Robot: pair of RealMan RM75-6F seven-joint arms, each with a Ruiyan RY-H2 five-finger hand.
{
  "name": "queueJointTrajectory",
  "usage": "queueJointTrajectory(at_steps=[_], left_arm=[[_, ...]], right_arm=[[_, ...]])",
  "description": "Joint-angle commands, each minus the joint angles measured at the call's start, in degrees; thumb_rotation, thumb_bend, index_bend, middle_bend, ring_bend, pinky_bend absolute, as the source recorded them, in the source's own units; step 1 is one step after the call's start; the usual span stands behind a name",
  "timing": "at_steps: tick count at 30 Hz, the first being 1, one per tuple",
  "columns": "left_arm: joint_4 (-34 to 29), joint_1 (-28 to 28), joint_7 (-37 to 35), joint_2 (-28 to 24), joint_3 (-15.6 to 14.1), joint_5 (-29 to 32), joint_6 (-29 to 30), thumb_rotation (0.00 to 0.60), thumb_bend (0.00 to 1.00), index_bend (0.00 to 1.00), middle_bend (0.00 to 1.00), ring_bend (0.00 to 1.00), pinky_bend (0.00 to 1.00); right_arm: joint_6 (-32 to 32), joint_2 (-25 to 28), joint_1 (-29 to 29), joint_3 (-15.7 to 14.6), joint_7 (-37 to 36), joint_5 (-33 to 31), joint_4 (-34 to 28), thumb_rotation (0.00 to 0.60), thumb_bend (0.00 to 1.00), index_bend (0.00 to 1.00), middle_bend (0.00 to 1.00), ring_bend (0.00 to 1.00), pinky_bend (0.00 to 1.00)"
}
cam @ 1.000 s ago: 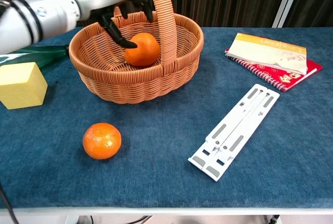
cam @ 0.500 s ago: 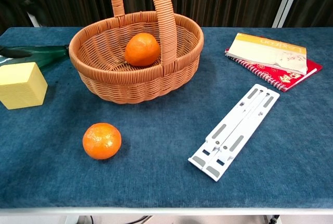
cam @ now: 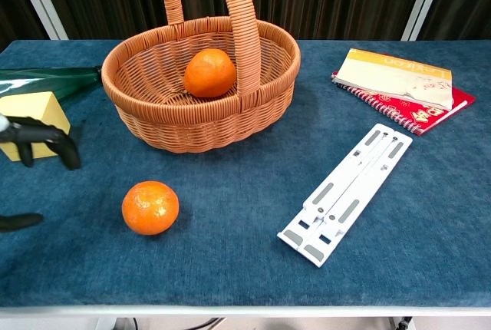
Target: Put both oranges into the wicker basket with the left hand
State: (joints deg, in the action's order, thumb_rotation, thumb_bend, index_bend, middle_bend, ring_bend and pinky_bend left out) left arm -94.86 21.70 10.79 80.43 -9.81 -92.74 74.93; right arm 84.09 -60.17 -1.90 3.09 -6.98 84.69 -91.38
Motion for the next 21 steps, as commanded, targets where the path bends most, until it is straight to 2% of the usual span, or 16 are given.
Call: queueJointTrajectory(at_steps=[1,4,6,12,21], left_arm=[[3.1,0.8,-0.6,3.7,1.9,-1.1,-1.2,0.600,0.19,0.24,0.25,0.21,0.37],[3.9,1.6,-1.6,5.6,3.0,-0.3,-3.4,0.600,0.17,0.17,0.21,0.17,0.34],[4.0,2.3,-2.5,6.4,3.4,0.4,-5.2,0.600,0.16,0.15,0.21,0.17,0.33],[5.1,4.5,-2.8,9.3,4.3,1.2,-10.0,0.600,0.16,0.15,0.19,0.17,0.33],[6.2,6.3,-2.9,11.4,5.8,2.2,-13.0,0.600,0.16,0.20,0.22,0.18,0.36]], right_arm=[[0.2,0.1,0.1,0.0,-0.2,0.1,0.0,0.600,0.31,0.00,0.00,0.00,0.00],[0.1,0.2,0.1,0.0,-0.4,0.2,0.1,0.600,0.31,0.00,0.00,0.00,0.00],[0.1,0.2,0.1,-0.1,-0.5,0.2,0.1,0.600,0.31,0.00,0.00,0.00,0.00],[0.1,0.3,0.1,0.0,-0.8,0.1,0.2,0.600,0.31,0.00,0.00,0.00,0.00],[0.3,0.3,0.2,0.1,-1.2,0.0,0.4,0.600,0.31,0.00,0.00,0.00,0.00]])
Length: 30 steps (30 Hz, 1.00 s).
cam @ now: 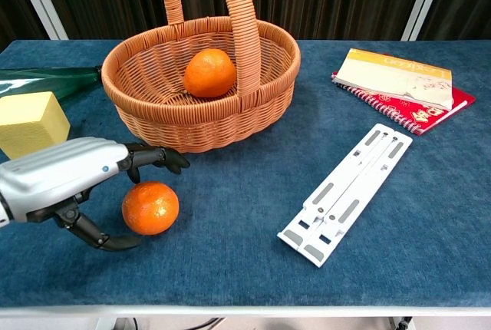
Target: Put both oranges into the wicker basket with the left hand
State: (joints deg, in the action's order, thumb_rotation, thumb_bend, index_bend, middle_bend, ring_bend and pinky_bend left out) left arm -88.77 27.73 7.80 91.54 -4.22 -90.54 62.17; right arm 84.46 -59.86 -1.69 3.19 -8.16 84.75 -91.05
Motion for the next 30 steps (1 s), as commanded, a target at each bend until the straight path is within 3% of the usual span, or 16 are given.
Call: queueJointTrajectory(at_steps=[1,8,13,19,26,30], left_arm=[[0.3,0.3,0.2,0.4,0.3,0.0,-0.2,0.600,0.17,0.22,0.23,0.19,0.37],[1.6,0.6,1.3,1.5,0.7,0.5,-0.6,0.600,0.18,0.35,0.34,0.32,0.50],[1.8,0.6,2.3,1.8,0.7,1.2,-1.1,0.600,0.20,0.41,0.38,0.39,0.53],[0.8,0.1,2.0,1.4,0.6,0.3,0.8,0.600,0.30,0.46,0.45,0.45,0.57],[-4.7,-1.5,2.6,-4.4,1.7,-1.4,6.7,0.600,0.33,0.47,0.46,0.46,0.57],[-8.3,-3.4,3.9,-8.9,4.6,0.0,11.9,0.600,0.33,0.48,0.50,0.48,0.58]], right_arm=[[-0.1,0.0,0.0,0.0,0.0,-0.1,0.0,0.600,0.31,0.00,0.00,0.00,0.00],[-0.2,0.1,0.0,0.0,0.0,-0.2,0.0,0.600,0.31,0.00,0.00,0.00,0.00],[-0.1,0.1,0.0,0.0,0.2,-0.1,-0.1,0.600,0.31,0.00,0.00,0.00,0.00],[-0.2,0.1,0.0,0.0,0.4,-0.1,-0.2,0.600,0.31,0.00,0.00,0.00,0.00],[0.0,0.2,0.1,0.0,0.2,0.0,-0.2,0.600,0.31,0.00,0.00,0.00,0.00],[0.0,0.2,0.0,-0.2,0.4,0.4,-0.4,0.600,0.31,0.00,0.00,0.00,0.00]])
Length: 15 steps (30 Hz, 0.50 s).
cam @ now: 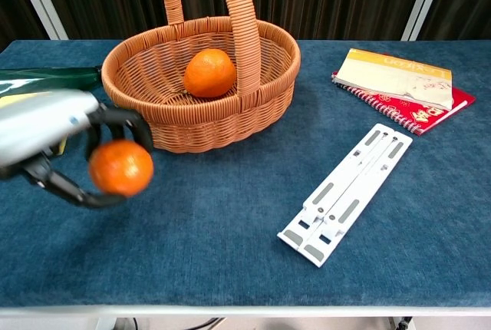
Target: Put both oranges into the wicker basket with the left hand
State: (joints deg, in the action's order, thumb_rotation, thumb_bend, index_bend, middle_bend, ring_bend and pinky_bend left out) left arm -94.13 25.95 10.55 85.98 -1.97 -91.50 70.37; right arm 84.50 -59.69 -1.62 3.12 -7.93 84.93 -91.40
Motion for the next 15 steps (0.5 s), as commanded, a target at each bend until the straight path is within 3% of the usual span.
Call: queueJointTrajectory(at_steps=[1,5,8,15], left_arm=[[-3.8,-1.9,1.6,-4.2,3.3,1.7,4.5,0.600,0.33,0.49,0.51,0.49,0.59],[-7.1,-1.5,3.2,-8.0,7.9,5.1,5.8,0.600,0.33,0.51,0.52,0.49,0.60],[-7.3,0.9,2.3,-9.2,11.8,10.1,2.4,0.600,0.33,0.52,0.52,0.49,0.60],[-0.2,9.5,1.6,-4.0,17.1,18.3,-8.3,0.600,0.33,0.52,0.52,0.49,0.60]], right_arm=[[-0.1,0.0,-0.1,-0.2,0.2,0.3,-0.1,0.600,0.31,0.00,0.00,0.00,0.00],[-0.5,0.0,-0.2,-0.1,0.5,0.0,-0.1,0.600,0.31,0.00,0.00,0.00,0.00],[-0.7,-0.1,-0.3,-0.2,0.8,0.0,-0.2,0.600,0.31,0.00,0.00,0.00,0.00],[-1.0,-0.4,-0.4,-0.1,1.6,-0.6,-0.3,0.600,0.31,0.00,0.00,0.00,0.00]])
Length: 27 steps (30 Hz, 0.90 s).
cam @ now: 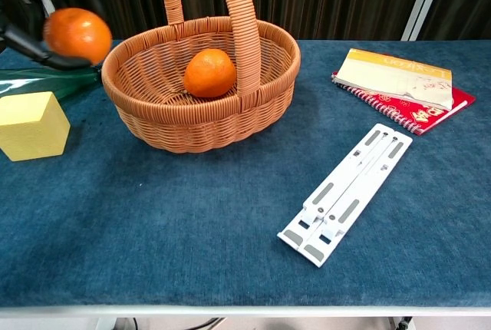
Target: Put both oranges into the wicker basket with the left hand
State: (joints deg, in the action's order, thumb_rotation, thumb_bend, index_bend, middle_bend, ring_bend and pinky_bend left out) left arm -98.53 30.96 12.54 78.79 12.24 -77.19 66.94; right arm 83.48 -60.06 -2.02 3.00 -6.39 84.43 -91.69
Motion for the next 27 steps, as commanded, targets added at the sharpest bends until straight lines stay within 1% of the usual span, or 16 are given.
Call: queueJointTrajectory(at_steps=[1,6,12,15,16,17,18,19,21,22,23,27], left_arm=[[6.2,5.8,-0.7,4.7,3.6,5.2,-6.3,0.600,0.34,0.52,0.51,0.49,0.60],[15.8,10.9,-2.6,11.2,6.4,8.9,-10.0,0.600,0.36,0.52,0.51,0.49,0.60],[23.7,15.5,-4.0,16.8,7.7,13.3,-15.1,0.600,0.35,0.51,0.51,0.49,0.60],[28.1,17.7,-4.0,19.3,7.8,14.6,-17.3,0.600,0.35,0.49,0.48,0.47,0.58],[29.3,18.4,-4.1,19.9,7.7,15.0,-18.4,0.600,0.34,0.45,0.45,0.46,0.57],[30.1,18.9,-4.1,20.2,7.5,15.2,-19.2,0.600,0.33,0.40,0.42,0.42,0.54],[30.6,19.3,-4.0,20.3,7.2,15.4,-20.0,0.600,0.31,0.31,0.35,0.36,0.49],[31.0,19.8,-3.5,20.2,6.8,15.6,-21.0,0.600,0.28,0.20,0.25,0.27,0.42],[31.5,20.2,-3.0,20.4,6.4,15.1,-20.4,0.600,0.22,0.08,0.12,0.14,0.32],[31.6,20.2,-2.9,20.6,6.3,14.7,-19.8,0.600,0.19,0.06,0.07,0.09,0.28],[31.5,20.1,-3.1,20.7,6.2,14.5,-19.3,0.600,0.18,0.06,0.06,0.08,0.27],[29.7,19.7,-3.2,19.7,5.7,13.6,-17.8,0.600,0.15,0.05,0.05,0.06,0.26]], right_arm=[[0.0,-0.1,0.0,0.1,0.1,-0.2,0.0,0.600,0.31,0.00,0.00,0.00,0.00],[-1.5,-0.2,-0.6,0.2,0.1,-1.0,0.5,0.600,0.31,0.00,0.00,0.00,0.00],[-2.2,-0.1,-0.9,0.4,0.1,-1.7,0.4,0.600,0.31,0.00,0.00,0.00,0.00],[-1.9,0.1,-0.7,0.5,0.0,-1.8,0.3,0.600,0.31,0.00,0.00,0.00,0.00],[-1.7,0.1,-0.7,0.5,-0.1,-1.8,0.3,0.600,0.31,0.00,0.00,0.00,0.00],[-1.6,0.1,-0.6,0.5,-0.2,-1.7,0.3,0.600,0.31,0.00,0.00,0.00,0.00],[-1.5,0.1,-0.6,0.5,-0.3,-1.7,0.3,0.600,0.31,0.00,0.00,0.00,0.00],[-1.4,0.1,-0.5,0.5,-0.3,-1.7,0.3,0.600,0.31,0.00,0.00,0.00,0.00],[-1.5,0.2,-0.6,0.5,-0.5,-1.7,0.4,0.600,0.31,0.00,0.00,0.00,0.00],[-1.6,0.2,-0.6,0.5,-0.5,-1.6,0.4,0.600,0.31,0.00,0.00,0.00,0.00],[-1.6,0.2,-0.6,0.5,-0.5,-1.6,0.4,0.600,0.31,0.00,0.00,0.00,0.00],[-1.5,0.2,-0.6,0.4,-0.7,-1.4,0.4,0.600,0.31,0.00,0.00,0.00,0.00]])
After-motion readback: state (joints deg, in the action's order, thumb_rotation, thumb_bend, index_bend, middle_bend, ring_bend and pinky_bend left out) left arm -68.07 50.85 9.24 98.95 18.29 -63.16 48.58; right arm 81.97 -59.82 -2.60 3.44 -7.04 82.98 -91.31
